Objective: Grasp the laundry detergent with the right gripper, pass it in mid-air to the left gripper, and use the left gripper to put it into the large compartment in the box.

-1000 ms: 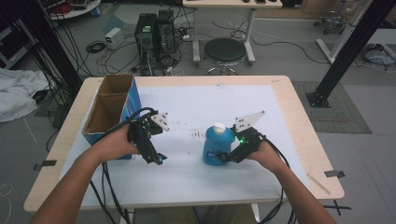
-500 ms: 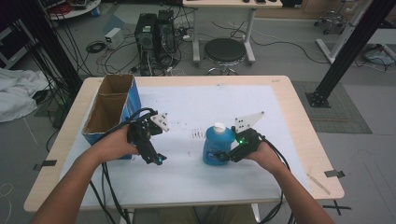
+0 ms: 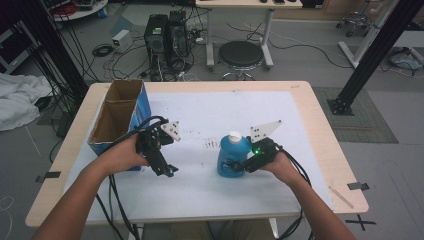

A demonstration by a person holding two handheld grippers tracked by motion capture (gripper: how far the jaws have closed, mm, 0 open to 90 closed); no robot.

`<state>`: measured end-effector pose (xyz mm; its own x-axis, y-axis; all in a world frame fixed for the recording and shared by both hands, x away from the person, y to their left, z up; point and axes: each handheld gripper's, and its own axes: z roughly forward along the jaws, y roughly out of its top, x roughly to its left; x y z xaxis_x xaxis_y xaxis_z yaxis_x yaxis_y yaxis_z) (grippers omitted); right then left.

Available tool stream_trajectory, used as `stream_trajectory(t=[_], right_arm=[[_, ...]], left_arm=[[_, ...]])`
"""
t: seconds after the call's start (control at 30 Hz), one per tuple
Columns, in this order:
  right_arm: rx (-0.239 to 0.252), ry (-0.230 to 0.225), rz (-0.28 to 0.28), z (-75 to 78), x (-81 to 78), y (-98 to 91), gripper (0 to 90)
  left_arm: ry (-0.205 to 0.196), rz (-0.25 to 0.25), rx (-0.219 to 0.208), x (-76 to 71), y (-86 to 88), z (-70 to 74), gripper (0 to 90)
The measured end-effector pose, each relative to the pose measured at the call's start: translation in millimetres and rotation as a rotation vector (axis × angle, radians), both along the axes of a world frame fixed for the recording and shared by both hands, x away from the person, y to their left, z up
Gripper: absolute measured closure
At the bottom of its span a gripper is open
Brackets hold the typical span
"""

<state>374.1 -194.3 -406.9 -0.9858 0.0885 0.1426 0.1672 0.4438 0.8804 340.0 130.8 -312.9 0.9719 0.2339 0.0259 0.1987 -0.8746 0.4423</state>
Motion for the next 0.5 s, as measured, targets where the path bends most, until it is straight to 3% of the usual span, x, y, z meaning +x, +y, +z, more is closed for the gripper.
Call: stream_trajectory(t=[0.2, 0.5], right_arm=[[0.008, -0.017, -0.006, 0.1, 0.2, -0.4, 40.1], [0.007, -0.045, -0.008, 0.7, -1.7, 0.0, 42.3]], left_arm=[[-0.002, 0.004, -0.001, 0.2, 0.4, -0.9, 1.9], [0.000, -0.001, 0.003, 0.9, -0.3, -1.5, 1.9]])
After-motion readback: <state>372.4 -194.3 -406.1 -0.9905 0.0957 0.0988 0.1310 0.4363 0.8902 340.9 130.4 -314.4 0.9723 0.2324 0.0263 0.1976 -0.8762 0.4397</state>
